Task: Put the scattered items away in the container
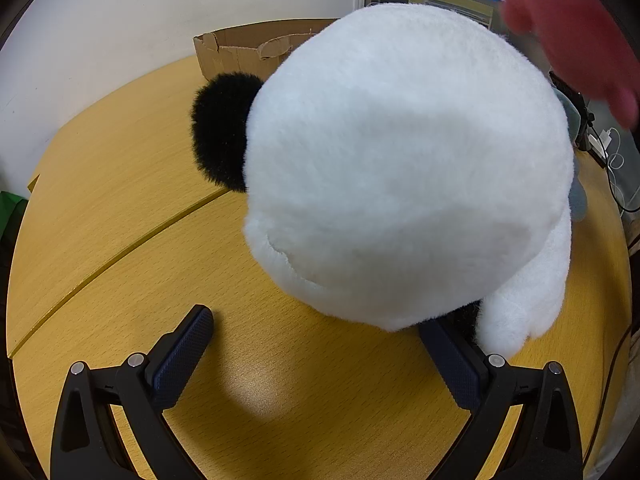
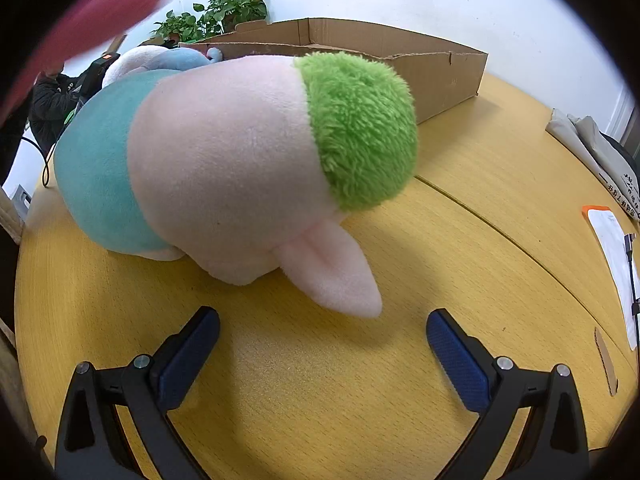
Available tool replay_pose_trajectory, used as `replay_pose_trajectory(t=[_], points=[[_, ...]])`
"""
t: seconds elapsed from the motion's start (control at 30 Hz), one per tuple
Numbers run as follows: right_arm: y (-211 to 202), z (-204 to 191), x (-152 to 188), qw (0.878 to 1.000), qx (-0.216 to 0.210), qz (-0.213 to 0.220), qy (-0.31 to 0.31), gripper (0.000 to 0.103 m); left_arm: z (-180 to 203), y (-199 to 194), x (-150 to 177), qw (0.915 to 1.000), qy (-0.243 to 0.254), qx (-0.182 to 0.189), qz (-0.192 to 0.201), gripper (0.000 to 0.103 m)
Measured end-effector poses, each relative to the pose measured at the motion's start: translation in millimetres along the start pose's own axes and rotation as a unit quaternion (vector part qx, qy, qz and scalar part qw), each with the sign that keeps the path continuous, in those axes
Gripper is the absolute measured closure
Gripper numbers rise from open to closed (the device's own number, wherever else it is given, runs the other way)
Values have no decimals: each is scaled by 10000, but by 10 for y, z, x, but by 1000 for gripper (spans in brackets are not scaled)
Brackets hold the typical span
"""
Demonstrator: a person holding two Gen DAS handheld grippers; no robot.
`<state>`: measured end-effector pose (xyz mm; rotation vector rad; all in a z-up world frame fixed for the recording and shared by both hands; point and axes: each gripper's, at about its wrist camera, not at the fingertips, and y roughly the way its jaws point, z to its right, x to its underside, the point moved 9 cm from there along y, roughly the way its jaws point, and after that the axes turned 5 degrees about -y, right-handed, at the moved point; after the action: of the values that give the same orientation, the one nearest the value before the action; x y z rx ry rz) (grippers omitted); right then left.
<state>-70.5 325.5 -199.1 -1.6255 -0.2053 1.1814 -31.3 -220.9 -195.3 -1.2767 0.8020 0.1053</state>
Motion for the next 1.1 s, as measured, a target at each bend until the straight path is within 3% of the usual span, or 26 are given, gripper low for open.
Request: replay_pose_trajectory(t=[1.1], points=[[16, 2, 4, 10000, 0, 3, 0, 0, 23, -71, -4, 10000, 1, -1, 1, 0]])
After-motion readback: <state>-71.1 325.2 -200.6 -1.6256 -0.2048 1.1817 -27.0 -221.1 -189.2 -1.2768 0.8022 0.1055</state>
